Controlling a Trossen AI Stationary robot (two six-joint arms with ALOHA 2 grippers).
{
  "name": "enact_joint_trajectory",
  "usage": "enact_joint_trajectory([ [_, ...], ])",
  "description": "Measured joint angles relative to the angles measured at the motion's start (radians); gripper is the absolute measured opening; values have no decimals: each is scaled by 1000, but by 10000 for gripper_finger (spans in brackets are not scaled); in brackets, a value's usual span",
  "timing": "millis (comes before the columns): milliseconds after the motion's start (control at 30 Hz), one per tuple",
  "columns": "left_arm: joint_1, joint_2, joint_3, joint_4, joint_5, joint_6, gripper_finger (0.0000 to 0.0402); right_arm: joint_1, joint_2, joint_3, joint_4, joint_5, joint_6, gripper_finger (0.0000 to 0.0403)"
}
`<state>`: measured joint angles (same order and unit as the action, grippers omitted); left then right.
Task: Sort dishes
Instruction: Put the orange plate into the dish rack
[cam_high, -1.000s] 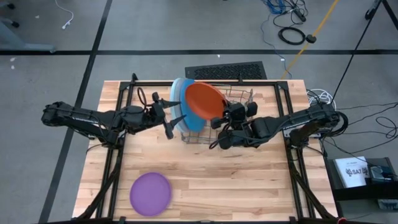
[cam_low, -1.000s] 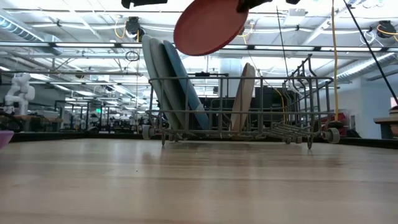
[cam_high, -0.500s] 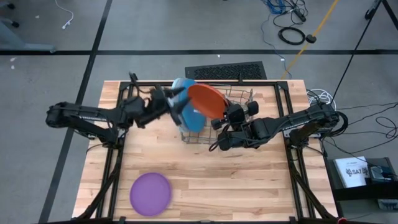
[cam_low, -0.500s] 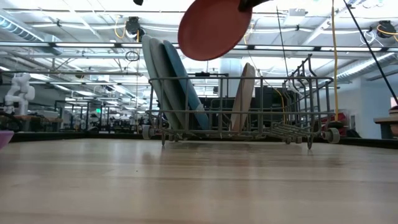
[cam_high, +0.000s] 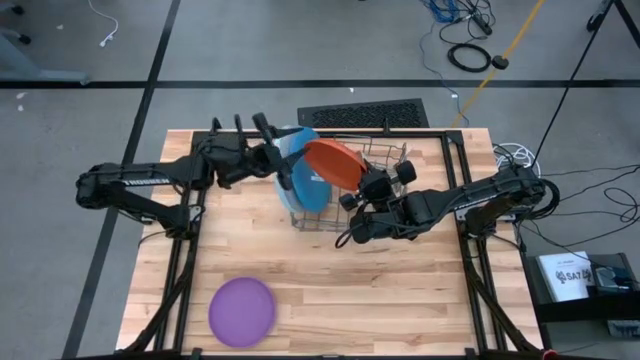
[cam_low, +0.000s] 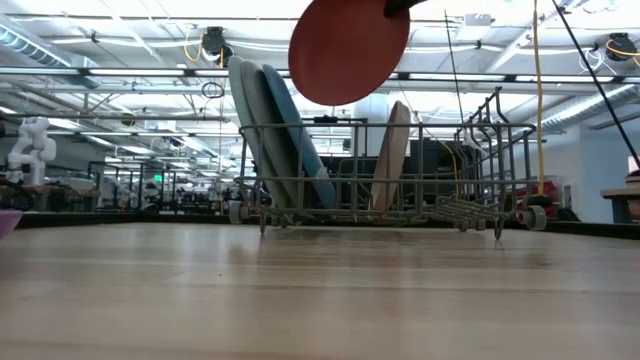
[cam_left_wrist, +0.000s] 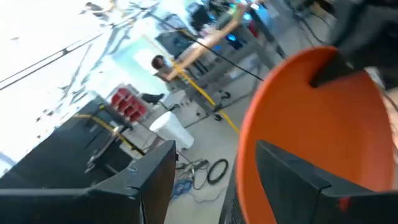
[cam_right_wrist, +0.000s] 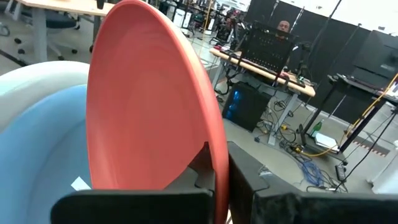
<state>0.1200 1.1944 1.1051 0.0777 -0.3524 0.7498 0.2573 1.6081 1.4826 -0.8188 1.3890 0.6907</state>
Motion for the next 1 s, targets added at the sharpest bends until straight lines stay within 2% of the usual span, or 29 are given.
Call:
enact_joint_trajectory([
  [200,24,90,93,-183,71,8,221,4,0,0,2,-1,-8,7],
  [367,24,191,166,-232,29,17,209,6,0,0,5,-7,-10,7],
  [500,26,231,196,-225,-31,74,154,16,-1,0,6,-4,-11,7],
  [667,27,239,219,-228,-42,113,33,20,-2,0,-2,19,-29,7],
  [700,27,238,222,-227,-42,113,20,20,-2,0,-3,19,-31,7],
  [1000,34,235,232,-221,-35,212,10,27,-2,0,2,3,-76,26],
])
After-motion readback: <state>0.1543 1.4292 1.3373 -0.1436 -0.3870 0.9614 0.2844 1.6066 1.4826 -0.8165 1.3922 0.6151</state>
